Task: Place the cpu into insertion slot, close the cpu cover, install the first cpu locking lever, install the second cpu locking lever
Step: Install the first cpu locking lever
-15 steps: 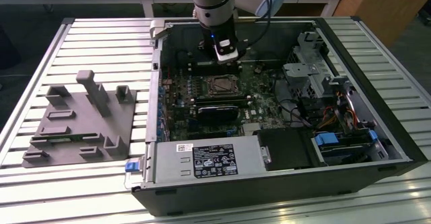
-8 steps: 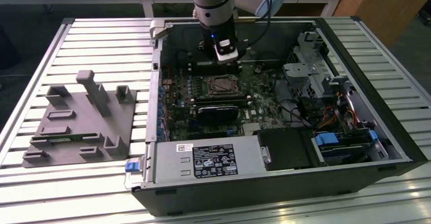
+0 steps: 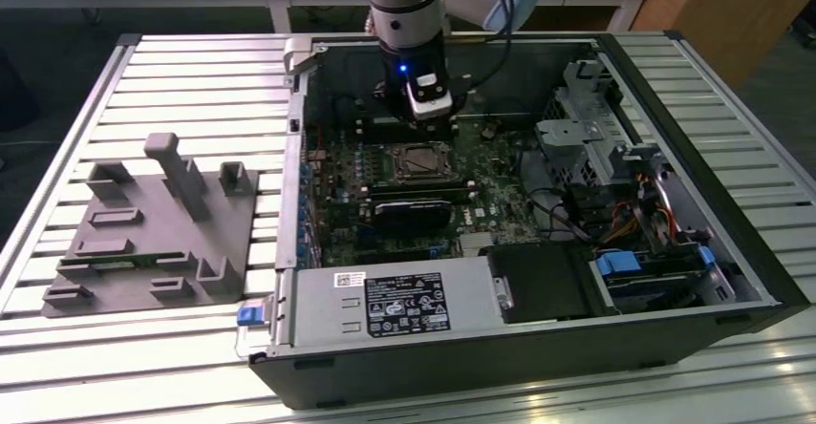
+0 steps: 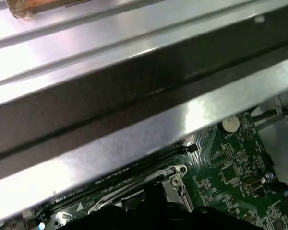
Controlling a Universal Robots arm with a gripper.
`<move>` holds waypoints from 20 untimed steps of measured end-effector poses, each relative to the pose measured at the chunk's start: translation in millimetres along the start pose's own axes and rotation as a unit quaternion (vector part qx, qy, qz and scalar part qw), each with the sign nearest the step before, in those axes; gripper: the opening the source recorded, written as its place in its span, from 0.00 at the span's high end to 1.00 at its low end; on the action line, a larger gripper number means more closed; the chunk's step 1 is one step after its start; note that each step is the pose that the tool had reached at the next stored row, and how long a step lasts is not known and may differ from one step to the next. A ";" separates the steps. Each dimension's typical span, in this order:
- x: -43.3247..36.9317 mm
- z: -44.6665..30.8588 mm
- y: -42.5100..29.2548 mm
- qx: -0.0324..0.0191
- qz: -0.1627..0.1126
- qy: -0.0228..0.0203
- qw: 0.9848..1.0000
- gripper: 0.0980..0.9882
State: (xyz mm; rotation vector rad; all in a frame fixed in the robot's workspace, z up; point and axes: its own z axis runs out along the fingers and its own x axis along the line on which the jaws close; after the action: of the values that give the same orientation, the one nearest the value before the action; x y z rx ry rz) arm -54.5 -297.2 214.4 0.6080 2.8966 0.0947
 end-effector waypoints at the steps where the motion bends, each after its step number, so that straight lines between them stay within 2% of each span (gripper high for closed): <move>1: -0.6 0.1 -0.5 0.004 -0.001 0.001 1.000 0.99; 4: -2.9 0.1 -4.2 0.012 -0.001 0.005 1.000 0.99; 11: -9.6 0.6 -18.7 0.018 -0.002 0.011 1.000 0.99; 15: -12.0 1.3 -23.4 0.022 -0.002 0.019 1.000 0.99; 20: -12.0 1.2 -23.4 0.023 -0.002 0.020 1.000 0.99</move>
State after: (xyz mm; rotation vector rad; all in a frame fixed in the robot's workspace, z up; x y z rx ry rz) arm -52.6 -323.4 212.9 0.6150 2.9455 0.0409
